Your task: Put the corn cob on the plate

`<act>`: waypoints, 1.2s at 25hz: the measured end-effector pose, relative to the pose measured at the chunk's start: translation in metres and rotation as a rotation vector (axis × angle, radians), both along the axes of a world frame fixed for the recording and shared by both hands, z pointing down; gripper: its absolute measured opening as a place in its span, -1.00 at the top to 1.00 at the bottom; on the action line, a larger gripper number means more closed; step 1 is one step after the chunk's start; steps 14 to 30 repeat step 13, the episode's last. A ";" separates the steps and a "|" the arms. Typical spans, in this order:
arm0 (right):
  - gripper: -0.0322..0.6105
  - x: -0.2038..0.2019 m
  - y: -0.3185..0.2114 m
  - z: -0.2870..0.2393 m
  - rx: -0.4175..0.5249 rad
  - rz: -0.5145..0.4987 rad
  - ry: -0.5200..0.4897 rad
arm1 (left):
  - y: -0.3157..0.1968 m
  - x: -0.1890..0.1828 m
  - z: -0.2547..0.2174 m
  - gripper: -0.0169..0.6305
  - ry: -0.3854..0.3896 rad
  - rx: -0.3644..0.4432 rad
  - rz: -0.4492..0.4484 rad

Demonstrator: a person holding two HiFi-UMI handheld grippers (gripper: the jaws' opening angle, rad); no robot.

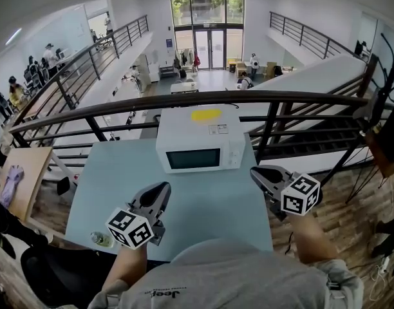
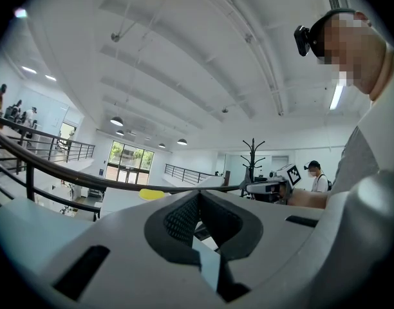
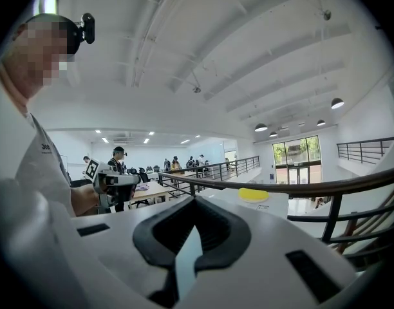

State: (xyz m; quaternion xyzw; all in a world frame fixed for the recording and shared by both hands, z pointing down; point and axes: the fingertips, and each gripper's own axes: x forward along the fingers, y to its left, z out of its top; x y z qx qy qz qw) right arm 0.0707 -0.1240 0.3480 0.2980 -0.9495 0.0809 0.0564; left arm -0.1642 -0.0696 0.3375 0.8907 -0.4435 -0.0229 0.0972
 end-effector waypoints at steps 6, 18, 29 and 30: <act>0.85 -0.004 -0.003 -0.002 0.007 -0.007 0.005 | -0.003 -0.003 -0.001 0.89 0.003 0.002 -0.003; 0.85 -0.002 -0.005 -0.002 0.009 -0.012 0.013 | -0.004 -0.002 -0.001 0.89 0.006 0.001 -0.009; 0.85 -0.002 -0.005 -0.002 0.009 -0.012 0.013 | -0.004 -0.002 -0.001 0.89 0.006 0.001 -0.009; 0.85 -0.002 -0.005 -0.002 0.009 -0.012 0.013 | -0.004 -0.002 -0.001 0.89 0.006 0.001 -0.009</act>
